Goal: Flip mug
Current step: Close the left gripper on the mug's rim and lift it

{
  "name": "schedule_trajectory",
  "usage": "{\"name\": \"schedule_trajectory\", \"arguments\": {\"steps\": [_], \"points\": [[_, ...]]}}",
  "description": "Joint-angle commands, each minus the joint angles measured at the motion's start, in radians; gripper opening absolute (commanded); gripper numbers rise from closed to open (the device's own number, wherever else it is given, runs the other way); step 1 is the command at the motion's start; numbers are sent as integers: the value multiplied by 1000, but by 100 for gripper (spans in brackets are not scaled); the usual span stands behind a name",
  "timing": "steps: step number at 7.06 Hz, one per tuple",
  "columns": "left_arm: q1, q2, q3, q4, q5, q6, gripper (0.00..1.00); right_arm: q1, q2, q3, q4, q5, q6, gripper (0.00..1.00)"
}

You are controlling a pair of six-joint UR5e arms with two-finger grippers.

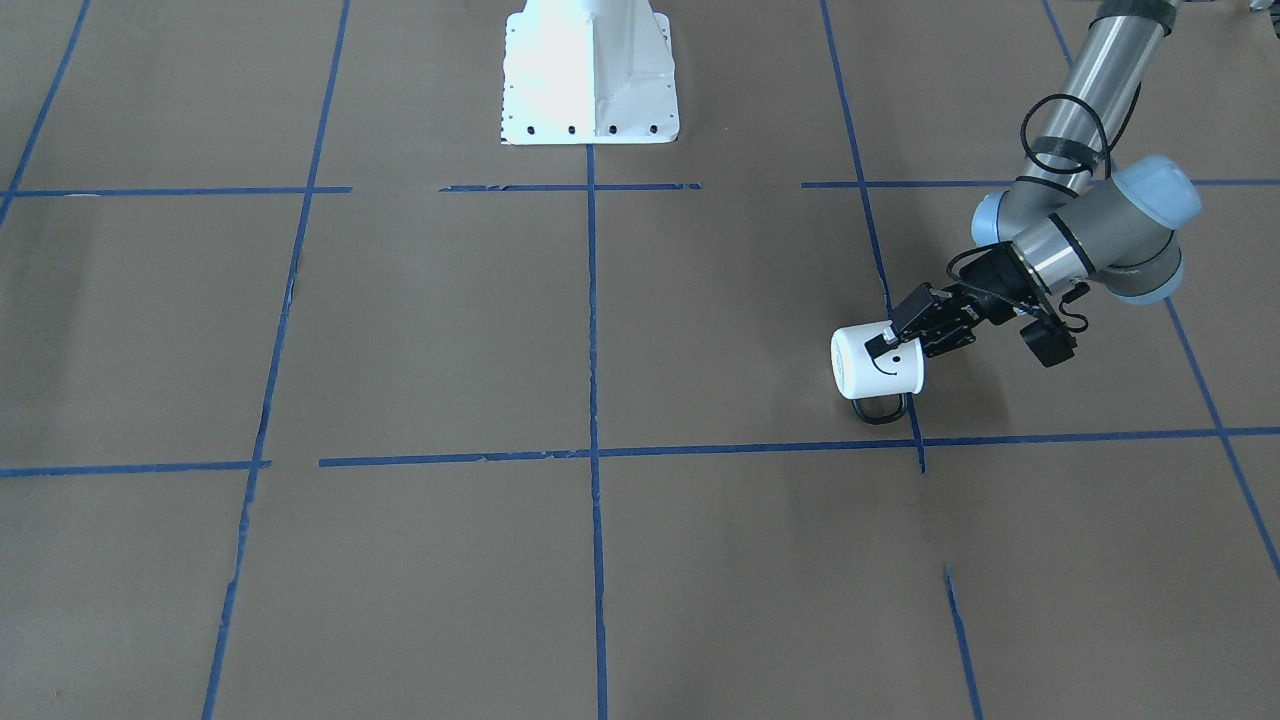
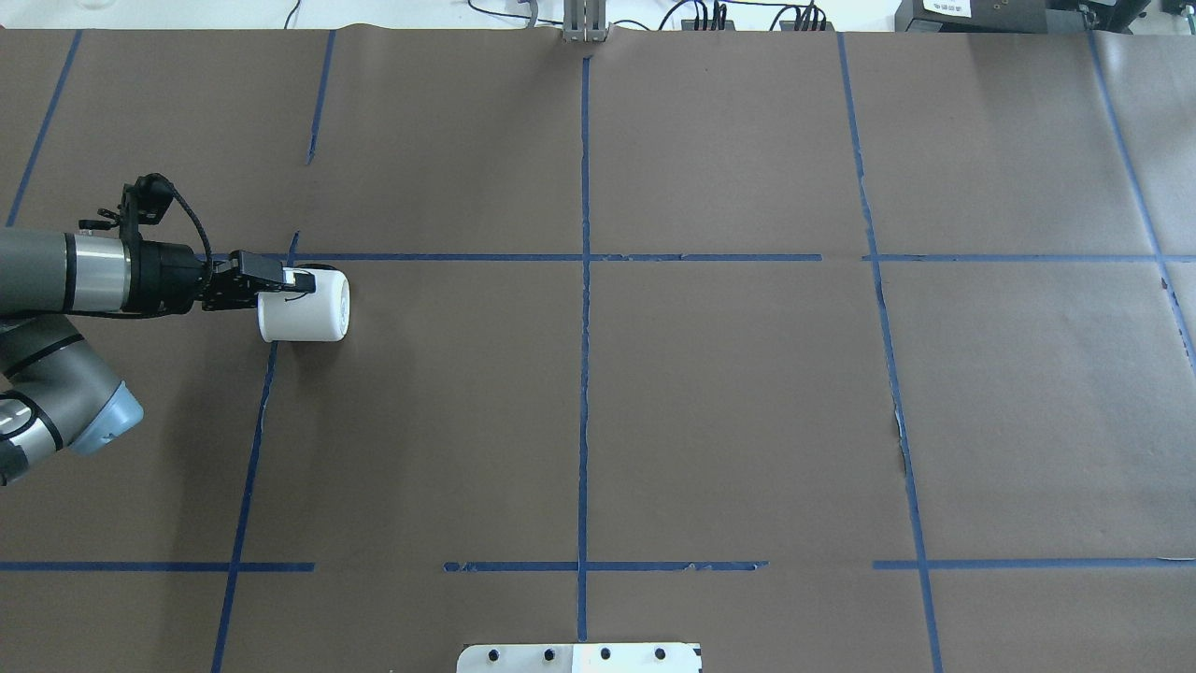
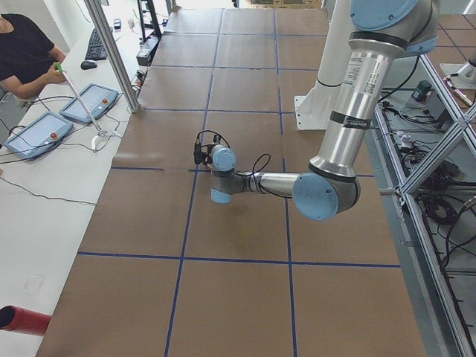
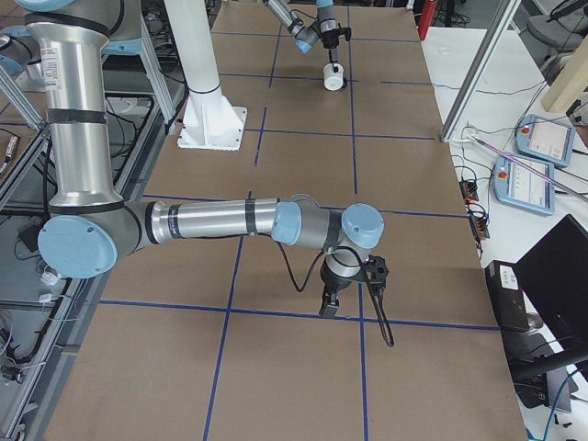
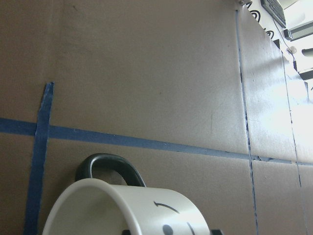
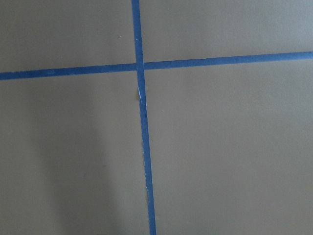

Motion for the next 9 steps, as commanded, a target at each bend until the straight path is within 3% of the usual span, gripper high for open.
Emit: {"name": "schedule_trajectory", "arguments": {"steps": [1, 2, 3, 4, 7, 9], "points": [[0, -7, -23, 2, -4, -27, 28, 0, -1, 0, 0, 0, 0, 100], [0, -8, -31, 2, -4, -29, 28, 0, -1, 0, 0, 0, 0, 100], [0, -8, -46, 5, -16, -39, 18, 0, 1, 0, 0, 0, 0, 100], [0, -8, -63, 11, -36, -65, 0, 0, 1, 0, 0, 0, 0, 100], [0, -7, -97, 20, -61, -69, 0, 0, 1, 0, 0, 0, 0, 100], [3, -21, -221, 201, -96, -64, 0, 0, 1, 0, 0, 0, 0, 100]]}}
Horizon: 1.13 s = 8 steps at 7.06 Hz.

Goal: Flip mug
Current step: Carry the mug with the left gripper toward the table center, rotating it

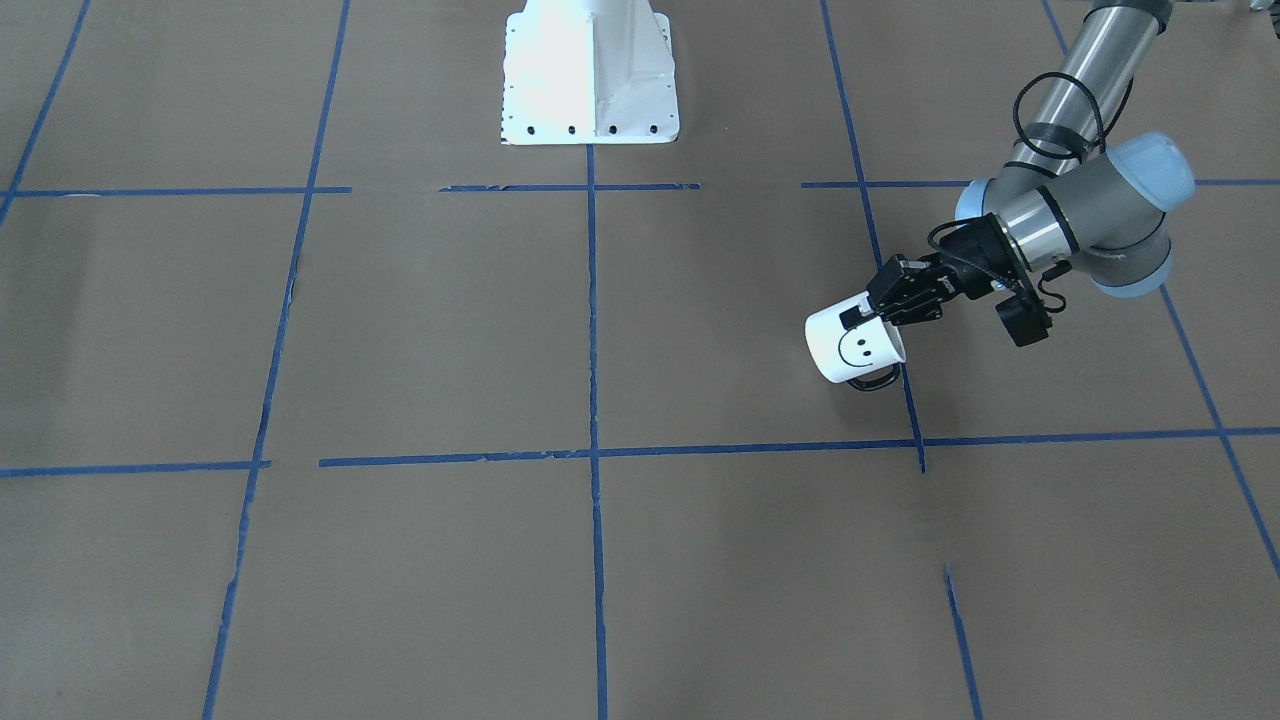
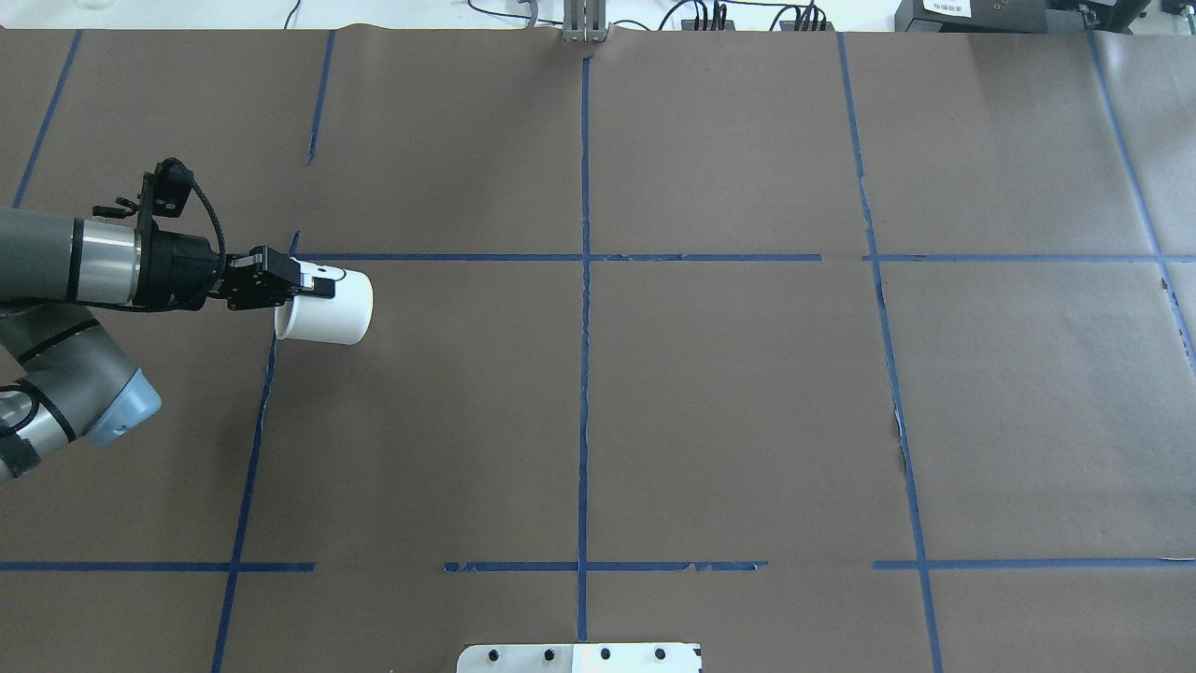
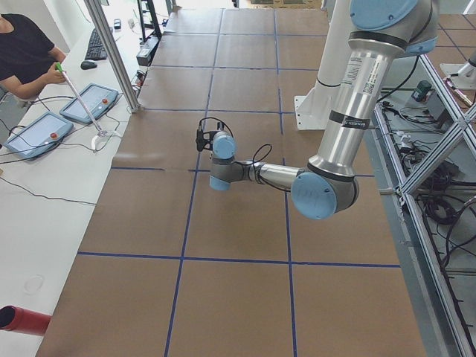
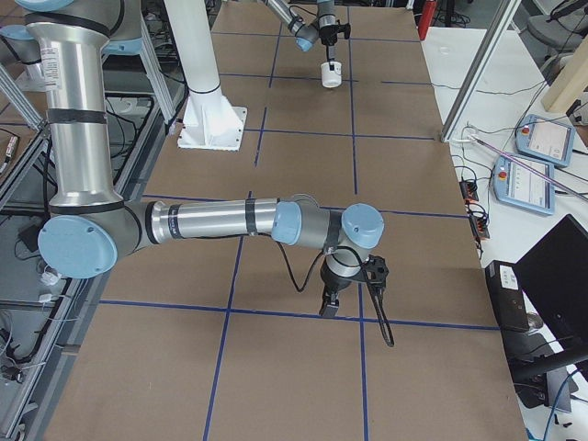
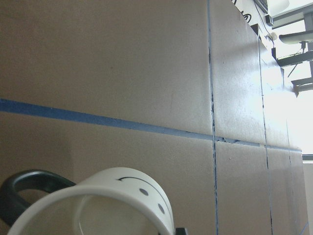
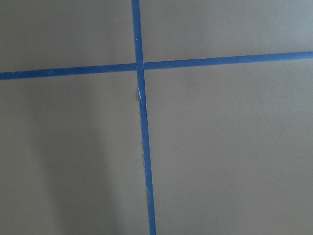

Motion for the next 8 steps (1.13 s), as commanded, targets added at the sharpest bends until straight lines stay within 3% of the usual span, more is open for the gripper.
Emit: {"name": "schedule_trajectory", "arguments": {"steps": [1, 3, 4, 8], "points": [[-2, -28, -124, 215, -10, 15, 0, 0, -1, 0, 0, 0, 0, 100], [-4, -80, -204, 418, -6, 86, 0, 0, 0, 0, 0, 0, 0, 100], [-2, -149, -233, 597, -3, 178, 0, 0, 0, 0, 0, 0, 0, 100], [76, -400, -292, 1224, 178, 424, 0, 0, 0, 2, 0, 0, 0, 100]]}}
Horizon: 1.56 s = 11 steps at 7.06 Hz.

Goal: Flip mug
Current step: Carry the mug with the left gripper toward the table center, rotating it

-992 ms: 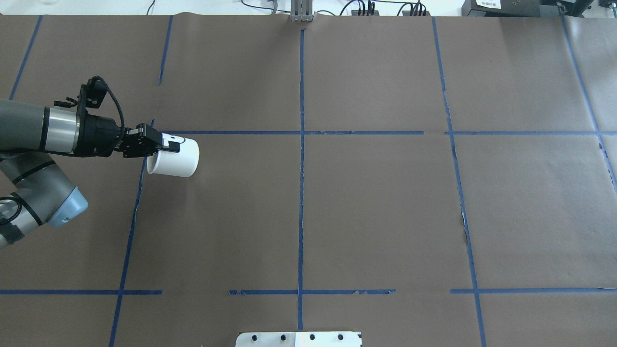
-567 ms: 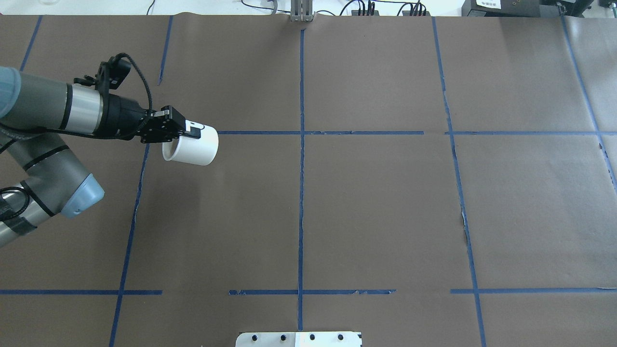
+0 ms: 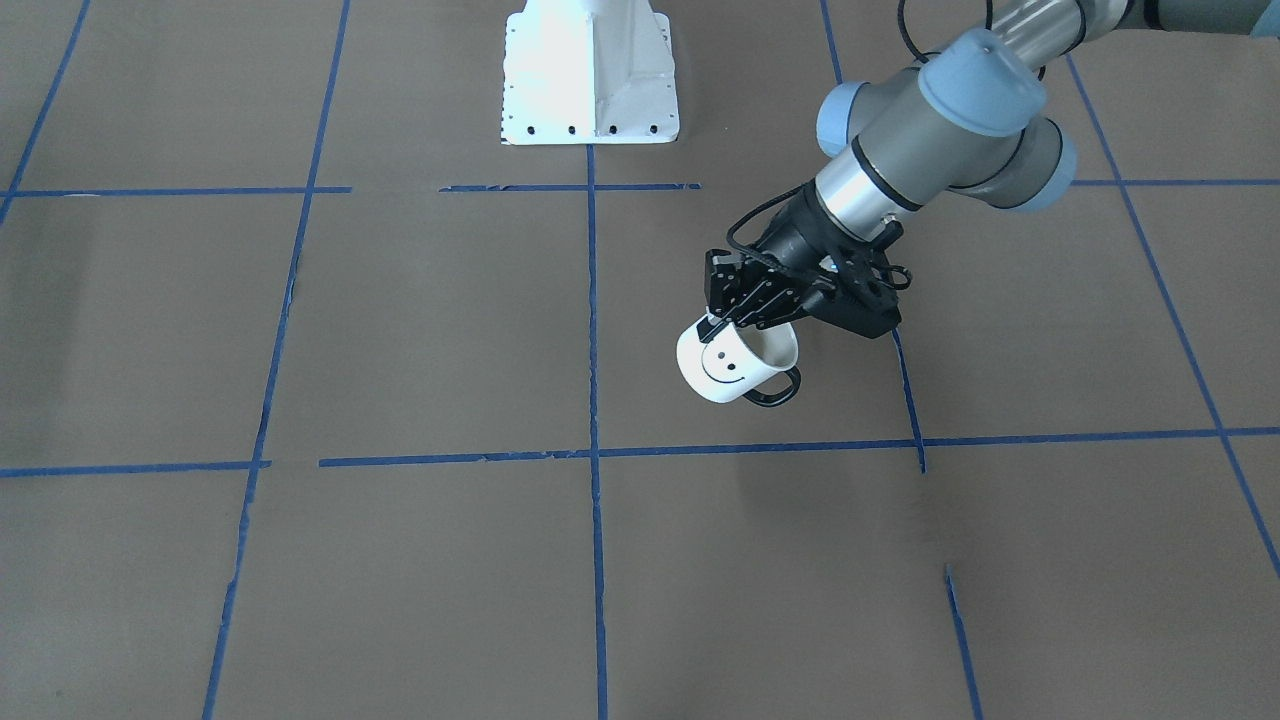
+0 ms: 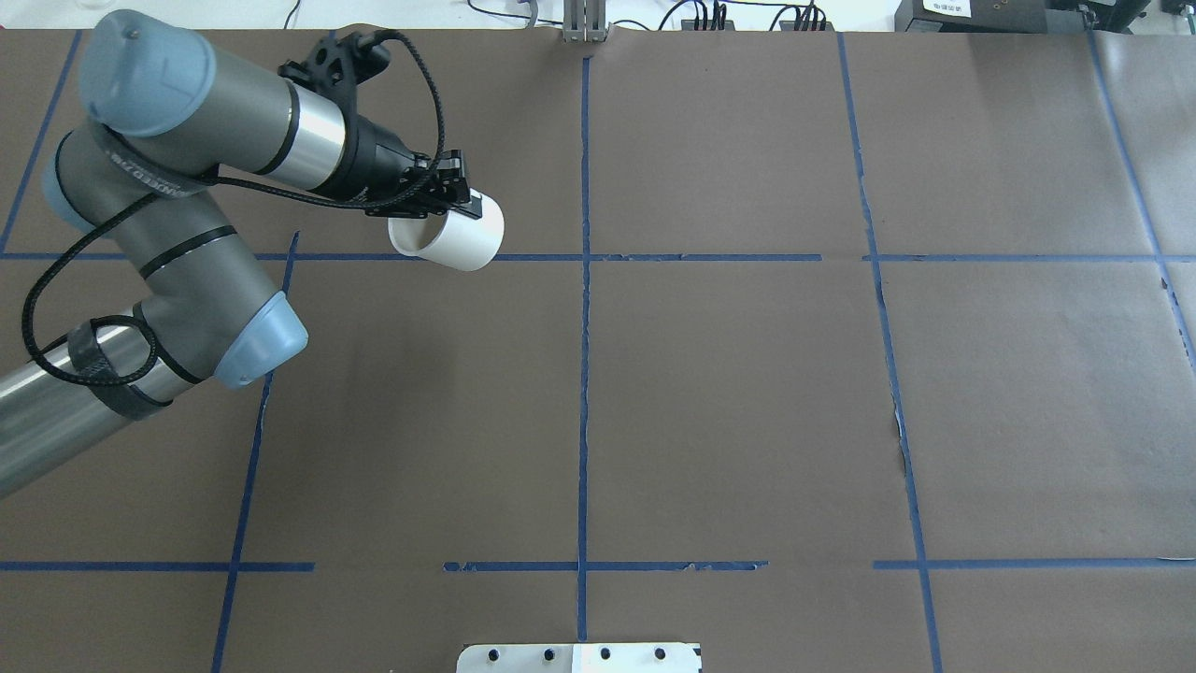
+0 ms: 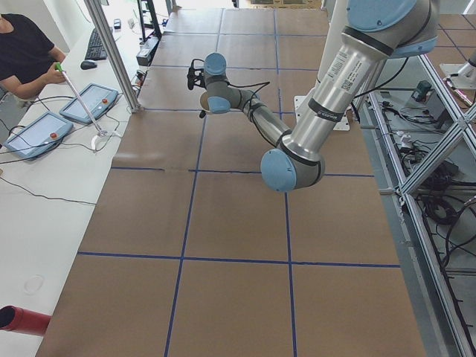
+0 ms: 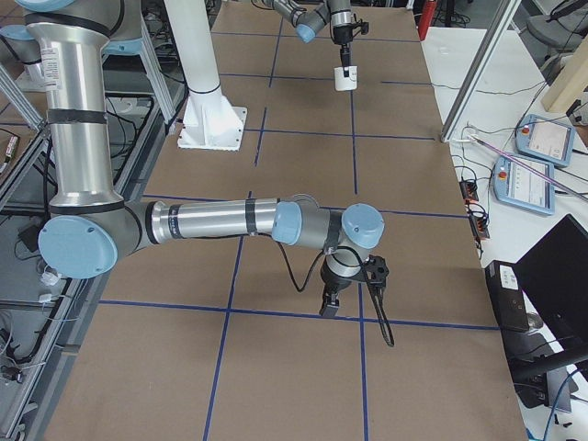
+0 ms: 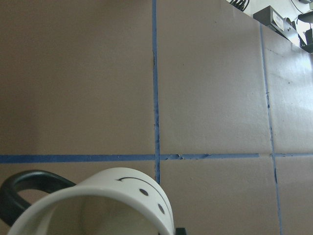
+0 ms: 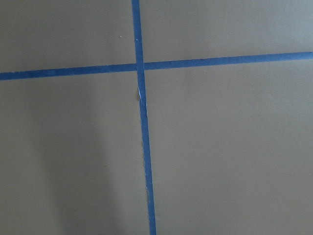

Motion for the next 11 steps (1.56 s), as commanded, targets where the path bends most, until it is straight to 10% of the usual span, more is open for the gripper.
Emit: {"name": "schedule_trajectory", "arguments": {"steps": [1, 5, 11], "points": [[85, -117, -8, 299, 119, 126, 0, 0, 0, 1, 0, 0, 0, 100], [220, -301, 29, 707, 279, 307, 0, 0, 0, 1, 0, 0, 0, 100], [330, -401, 254, 708, 342, 307, 0, 0, 0, 0, 0, 0, 0, 100]]}}
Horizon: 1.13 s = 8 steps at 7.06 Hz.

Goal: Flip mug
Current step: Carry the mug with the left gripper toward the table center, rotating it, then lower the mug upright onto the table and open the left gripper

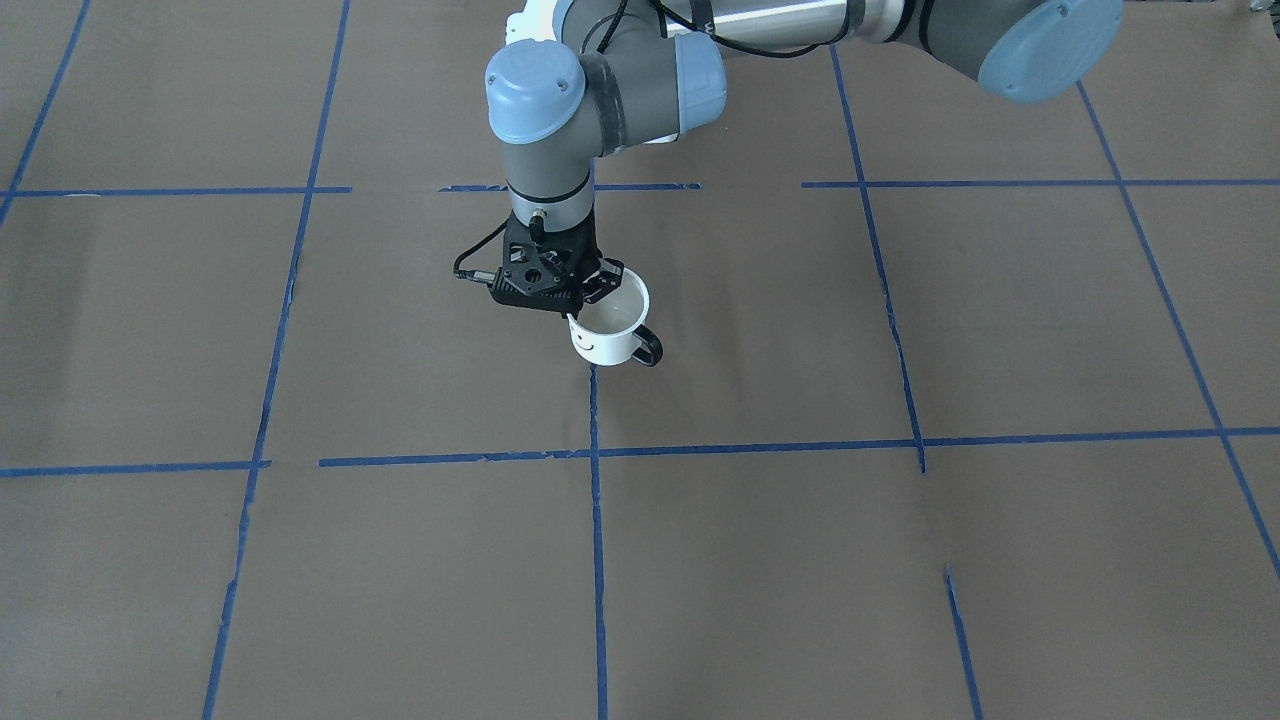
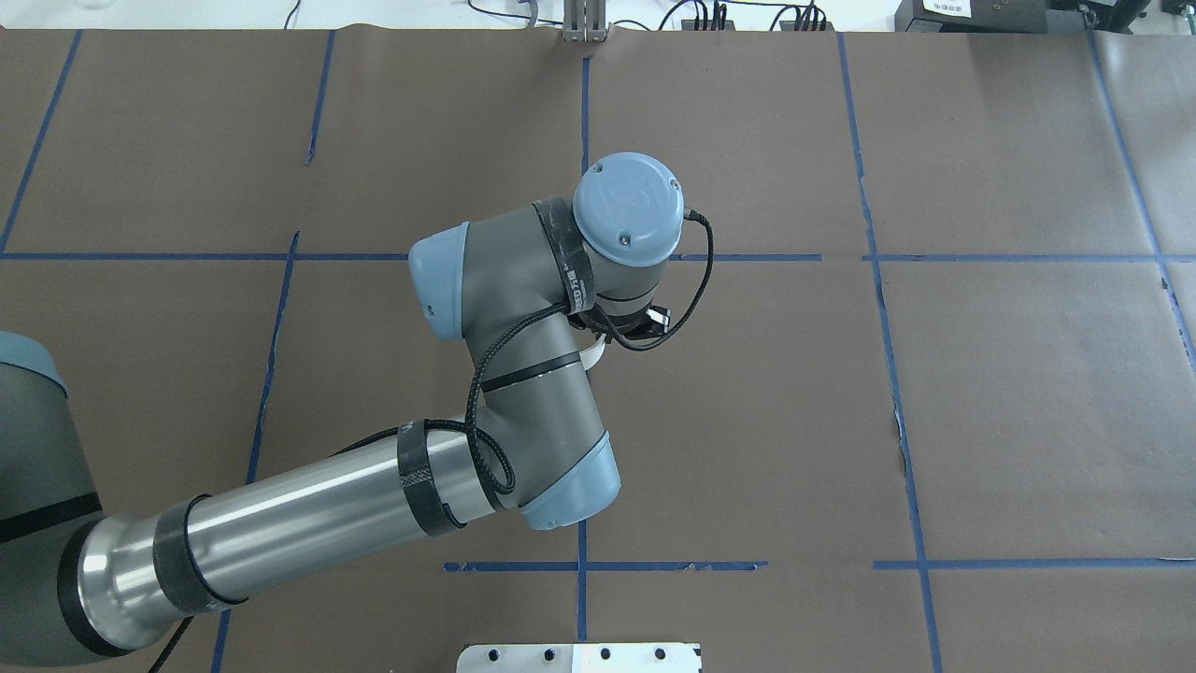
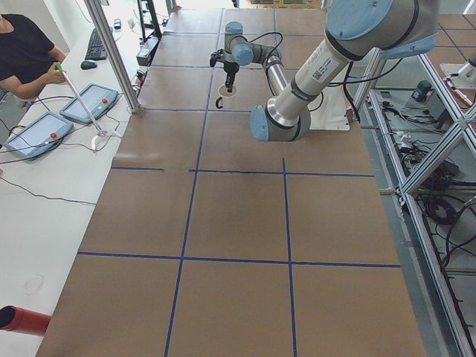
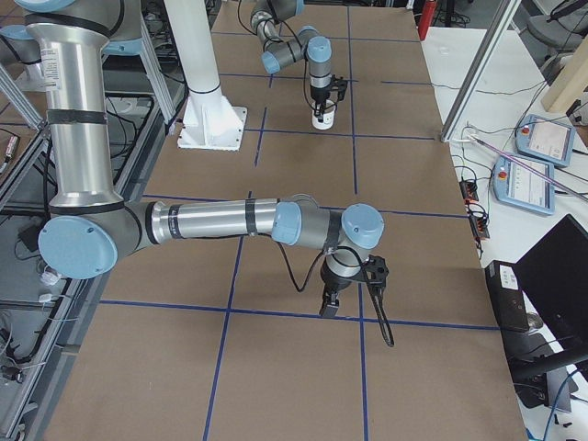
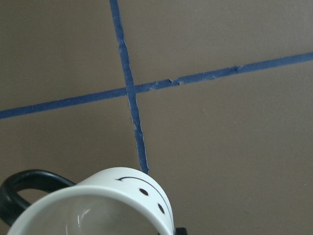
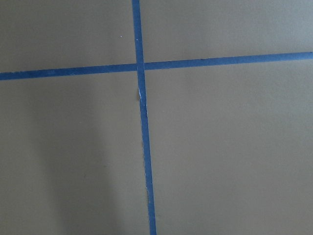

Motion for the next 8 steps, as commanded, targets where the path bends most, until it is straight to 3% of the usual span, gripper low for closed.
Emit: {"name": "schedule_trajectory", "arguments": {"steps": [1, 3, 4, 5, 6, 8], "points": [[15, 1, 8, -5, 10, 2, 0, 0, 0, 1, 0, 0, 0, 100], [27, 1, 14, -25, 10, 3, 0, 0, 0, 0, 0, 0, 0, 100], [28, 1, 17, -28, 10, 3, 18, 0, 0, 1, 0, 0, 0, 100], [28, 5, 19, -41, 10, 3, 69, 0, 0, 1, 0, 0, 0, 100], [30, 8, 17, -42, 10, 2, 100, 0, 0, 0, 0, 0, 0, 100], [27, 7, -6, -39, 15, 3, 100, 0, 0, 1, 0, 0, 0, 100]]}}
